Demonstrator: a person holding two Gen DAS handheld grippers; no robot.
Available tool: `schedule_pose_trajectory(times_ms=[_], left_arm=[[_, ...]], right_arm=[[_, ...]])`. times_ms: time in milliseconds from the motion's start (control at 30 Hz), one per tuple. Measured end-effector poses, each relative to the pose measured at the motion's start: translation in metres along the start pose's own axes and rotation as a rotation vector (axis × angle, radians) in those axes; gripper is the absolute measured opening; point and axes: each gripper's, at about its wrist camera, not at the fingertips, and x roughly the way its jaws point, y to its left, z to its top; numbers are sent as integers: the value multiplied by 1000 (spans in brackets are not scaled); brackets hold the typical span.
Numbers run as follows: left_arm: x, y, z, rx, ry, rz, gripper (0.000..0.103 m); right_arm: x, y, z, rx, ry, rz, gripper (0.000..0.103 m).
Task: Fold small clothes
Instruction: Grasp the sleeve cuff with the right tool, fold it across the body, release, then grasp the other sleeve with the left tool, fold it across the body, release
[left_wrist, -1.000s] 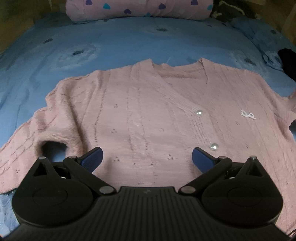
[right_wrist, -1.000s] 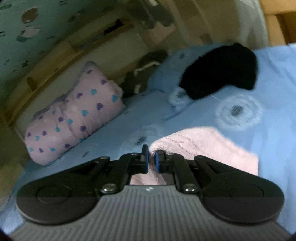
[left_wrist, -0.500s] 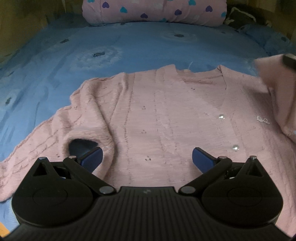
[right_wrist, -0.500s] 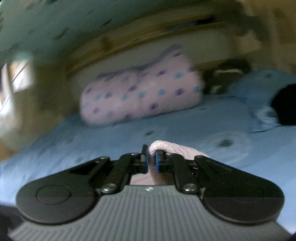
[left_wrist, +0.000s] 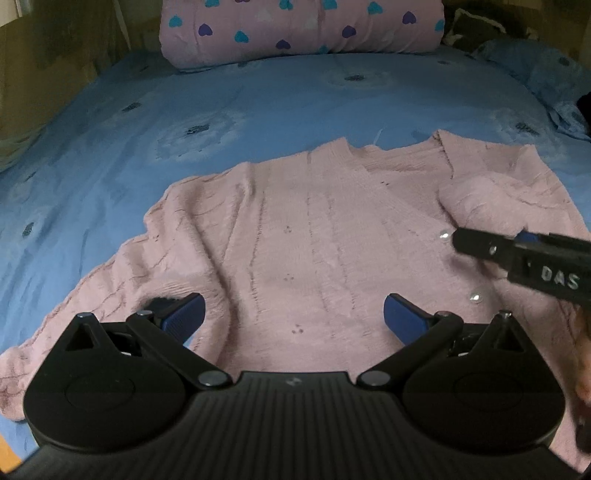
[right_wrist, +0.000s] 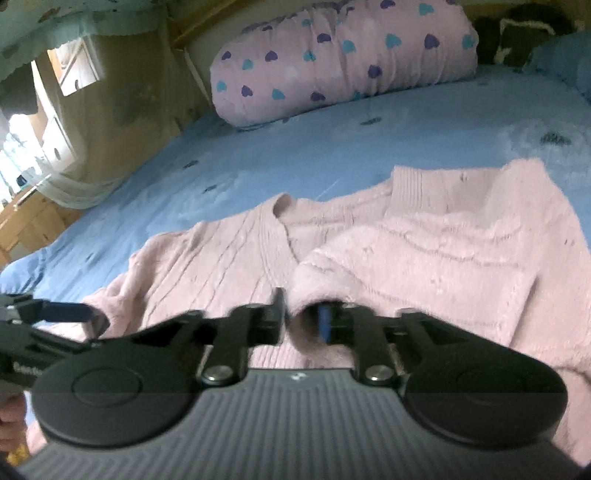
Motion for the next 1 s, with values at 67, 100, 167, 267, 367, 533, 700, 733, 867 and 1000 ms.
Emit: schedule_pose_trajectory(times_ms=[67,100,167,267,367,533,700,733,867,1000], left_arm=[[-2,-5,2,-8,-11,-3,103],[-3,-7,4,-15,-20,-6,103],[-5,-13,7,-29,-33,-12,103],[-9,-23,13,-41,-46,-23,103],[-13,-35,17,-34,-55,-28,103],[-20,-66,22,2,-77,-56,103],[-22,-106,27,71,-104,-113,103],[-21,-115,27,91,-108,-118,103],[-13,-150,25,152,-109,-131,103],[2,-178,25,197,-101,-141,103]], right_arm=[[-4,1,3,24,9,37,53],[-9,4,4,28,11,51,53],[-22,10,9,7,11,58,53],[-43,19,15,-67,23,53,53],[-65,18,20,-139,0,37,53],[-80,-22,38,-16,-73,-46,53],[-83,-87,44,315,-104,-166,56],[-82,-99,44,386,-102,-175,56],[-78,-125,45,498,-81,-272,56],[-85,-116,47,426,-64,-304,56]])
